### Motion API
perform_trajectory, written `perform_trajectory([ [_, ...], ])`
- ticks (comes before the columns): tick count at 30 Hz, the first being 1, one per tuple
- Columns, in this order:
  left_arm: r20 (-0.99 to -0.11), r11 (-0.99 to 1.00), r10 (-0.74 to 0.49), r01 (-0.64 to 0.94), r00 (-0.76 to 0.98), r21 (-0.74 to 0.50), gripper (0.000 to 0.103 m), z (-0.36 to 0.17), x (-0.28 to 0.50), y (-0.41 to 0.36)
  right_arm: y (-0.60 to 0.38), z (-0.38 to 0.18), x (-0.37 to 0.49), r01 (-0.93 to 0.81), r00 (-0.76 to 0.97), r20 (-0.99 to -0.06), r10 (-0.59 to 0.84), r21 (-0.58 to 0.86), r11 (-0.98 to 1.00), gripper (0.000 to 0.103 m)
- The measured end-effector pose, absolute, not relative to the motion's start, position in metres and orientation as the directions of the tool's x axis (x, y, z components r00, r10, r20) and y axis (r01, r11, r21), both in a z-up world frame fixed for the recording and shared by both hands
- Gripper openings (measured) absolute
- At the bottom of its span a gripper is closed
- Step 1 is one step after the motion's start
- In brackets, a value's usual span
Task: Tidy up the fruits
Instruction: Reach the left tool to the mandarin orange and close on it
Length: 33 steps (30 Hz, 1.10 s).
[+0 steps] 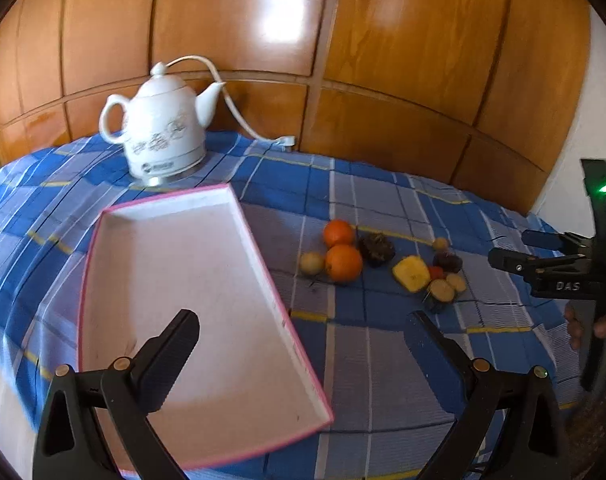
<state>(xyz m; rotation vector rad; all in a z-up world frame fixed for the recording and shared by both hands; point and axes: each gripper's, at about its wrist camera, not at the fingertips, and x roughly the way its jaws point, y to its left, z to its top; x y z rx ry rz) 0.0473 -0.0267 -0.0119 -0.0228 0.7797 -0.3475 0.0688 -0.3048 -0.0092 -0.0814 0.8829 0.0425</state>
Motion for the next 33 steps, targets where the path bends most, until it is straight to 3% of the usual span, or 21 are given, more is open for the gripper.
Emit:
perform_trajectory([
  [12,-0.744,0.89,-0.232,0.446,0.627,0.098,0.102,-0.018,0.104,-0.08,-0.333,-0.02,0.077,-0.043,0.642,-0.763,0.078,0.065,0.997,0.102],
  [16,-0.774,0.851,-0.259,0.516,0.577,0.1,0.082,-0.027,0.122,-0.104,-0.334,-0.021,0.079,-0.032,0.63,-0.773,0.072,0.066,0.997,0.102],
  [19,-0.799,0.812,-0.25,0.568,0.547,0.134,0.074,-0.038,0.136,-0.122,-0.339,-0.022,0.081,-0.013,0.624,-0.779,0.067,0.075,0.997,0.102],
  [27,-0.855,0.739,-0.183,0.641,0.484,0.205,0.069,-0.071,0.164,-0.152,-0.379,-0.017,0.083,0.13,0.639,-0.763,0.099,0.234,0.963,0.098],
  [30,-0.876,0.733,-0.175,0.653,0.45,0.19,0.044,-0.084,0.169,-0.154,-0.391,-0.016,0.083,0.169,0.651,-0.752,0.109,0.283,0.944,0.092],
  [33,-0.864,0.747,-0.189,0.64,0.467,0.182,0.041,-0.084,0.164,-0.153,-0.393,-0.019,0.086,0.174,0.637,-0.762,0.119,0.293,0.94,0.084],
])
